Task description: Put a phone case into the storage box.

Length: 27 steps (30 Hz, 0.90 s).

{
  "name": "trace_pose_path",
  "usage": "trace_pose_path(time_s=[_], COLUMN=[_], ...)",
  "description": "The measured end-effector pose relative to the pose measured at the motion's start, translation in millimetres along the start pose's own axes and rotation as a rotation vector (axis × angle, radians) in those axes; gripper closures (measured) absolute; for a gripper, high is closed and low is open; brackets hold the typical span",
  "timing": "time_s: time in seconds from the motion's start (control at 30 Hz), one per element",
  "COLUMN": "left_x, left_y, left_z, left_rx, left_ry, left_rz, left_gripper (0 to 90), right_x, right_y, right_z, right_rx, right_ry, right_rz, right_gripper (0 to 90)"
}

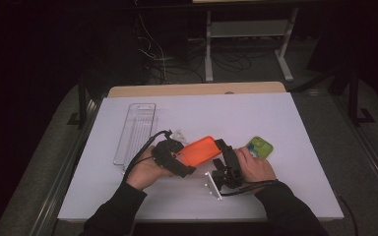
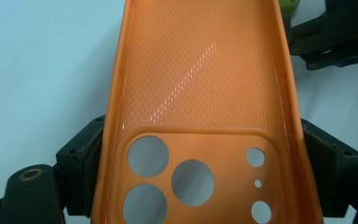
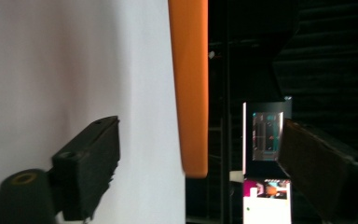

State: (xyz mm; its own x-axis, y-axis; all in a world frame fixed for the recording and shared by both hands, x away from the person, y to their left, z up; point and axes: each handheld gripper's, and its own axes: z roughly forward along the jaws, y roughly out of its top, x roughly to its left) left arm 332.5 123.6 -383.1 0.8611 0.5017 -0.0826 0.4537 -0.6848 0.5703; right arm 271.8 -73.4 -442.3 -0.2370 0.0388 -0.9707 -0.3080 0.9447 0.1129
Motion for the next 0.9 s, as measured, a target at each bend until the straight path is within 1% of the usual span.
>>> trace_pose_path(time_s=[0.03, 0.13, 0.17, 0.23, 0.3, 0.37, 0.43, 0.6, 0.7, 0.8, 0.9], left_x=[0.6, -1.2, -1.1, -1.9, -2.5, -2.5, -2.4, -2.6, -2.8, -2.4, -2.3], left_y=[0.2, 0.3, 0.4, 0.4, 0.4, 0.4, 0.2, 0.1, 0.1, 0.1, 0.2], left_z=[-0.3, 0.4, 0.7, 0.9, 0.6, 0.3, 0.2, 0.4, 0.8, 0.5, 0.0], left_rx=[0.015, 0.017, 0.016, 0.016, 0.017, 0.016, 0.009, 0.01, 0.009, 0.004, 0.002], left_ry=[-0.003, -0.003, -0.006, -0.008, -0.01, -0.009, -0.009, -0.009, -0.012, -0.016, -0.016], left_rz=[0.016, 0.02, 0.027, 0.028, 0.03, 0.03, 0.028, 0.031, 0.033, 0.027, 0.025], left_gripper=[15.9, 15.9, 15.9, 15.9, 15.9, 15.9, 15.9, 15.9, 15.9, 15.9, 15.7], right_x=[1.0, 2.0, 3.0, 3.2, 4.6, 3.6, 2.9, 4.0, 3.6, 4.1, 4.4], right_y=[1.8, 5.6, 7.1, 9.3, 11.7, 12.4, 13.0, 14.0, 14.5, 15.0, 15.6], right_z=[0.4, 0.9, 1.0, 1.2, 0.3, -0.3, -1.7, -3.2, -3.7, -3.8, -3.9], right_rx=[-0.002, -0.008, -0.008, -0.011, -0.006, -0.018, -0.03, -0.037, -0.044, -0.045, -0.044], right_ry=[-0.005, -0.013, -0.011, -0.007, -0.001, -0.002, -0.01, 0.002, 0.007, 0.018, 0.024], right_rz=[0.001, -0.016, -0.009, -0.022, -0.013, -0.026, -0.024, -0.021, -0.028, -0.033, -0.036], right_gripper=[14.6, 20.9, 23.6, 29.3, 35.5, 42.3, 48.5, 61.8, 68.5, 75.4, 77.2])
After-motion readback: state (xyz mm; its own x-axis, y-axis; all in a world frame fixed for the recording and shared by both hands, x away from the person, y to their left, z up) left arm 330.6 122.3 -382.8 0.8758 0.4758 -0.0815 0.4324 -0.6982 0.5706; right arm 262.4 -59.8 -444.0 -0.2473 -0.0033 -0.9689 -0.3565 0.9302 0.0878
